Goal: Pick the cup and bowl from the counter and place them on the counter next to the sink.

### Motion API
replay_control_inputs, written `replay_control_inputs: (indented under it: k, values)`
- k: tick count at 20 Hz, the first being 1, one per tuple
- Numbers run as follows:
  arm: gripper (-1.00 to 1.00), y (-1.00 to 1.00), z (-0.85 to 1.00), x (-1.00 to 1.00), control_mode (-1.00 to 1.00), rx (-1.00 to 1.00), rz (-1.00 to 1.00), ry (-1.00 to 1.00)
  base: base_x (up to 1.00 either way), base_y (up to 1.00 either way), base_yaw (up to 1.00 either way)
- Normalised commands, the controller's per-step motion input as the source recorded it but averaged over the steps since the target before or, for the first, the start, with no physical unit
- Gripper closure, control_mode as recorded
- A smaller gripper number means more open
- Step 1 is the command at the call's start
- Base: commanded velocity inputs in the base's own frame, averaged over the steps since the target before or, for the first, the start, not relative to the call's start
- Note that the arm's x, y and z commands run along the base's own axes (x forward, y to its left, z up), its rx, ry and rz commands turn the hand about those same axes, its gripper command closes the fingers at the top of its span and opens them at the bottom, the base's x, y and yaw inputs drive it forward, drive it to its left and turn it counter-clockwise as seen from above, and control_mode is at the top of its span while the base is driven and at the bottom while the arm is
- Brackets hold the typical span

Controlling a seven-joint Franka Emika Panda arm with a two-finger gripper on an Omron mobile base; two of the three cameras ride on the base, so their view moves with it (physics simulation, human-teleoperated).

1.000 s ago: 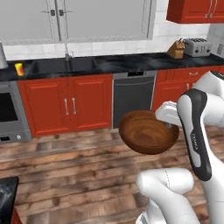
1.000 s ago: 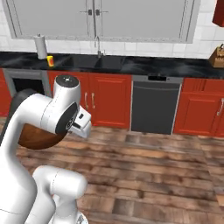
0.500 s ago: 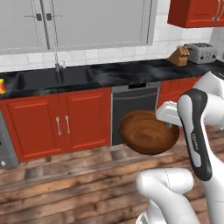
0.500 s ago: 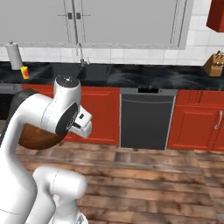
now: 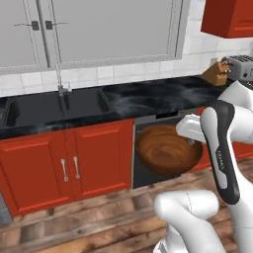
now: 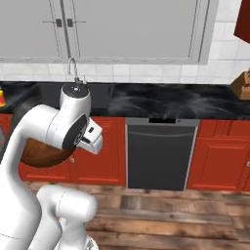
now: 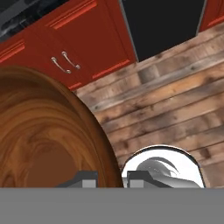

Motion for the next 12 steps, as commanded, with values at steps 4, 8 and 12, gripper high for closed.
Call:
replay_control_inputs:
  k: [4,8,12]
  values:
    - [1.00,0.00,0.00,0.00,1.00,0.00,0.00,0.00,1.00,0.00,-0.06]
    - [1.00,0.00,0.00,0.00,1.00,0.00,0.00,0.00,1.00,-0.08,-0.08]
    - [1.00,0.00,0.00,0.00,1.00,0.00,0.00,0.00,1.00,-0.23,-0.12]
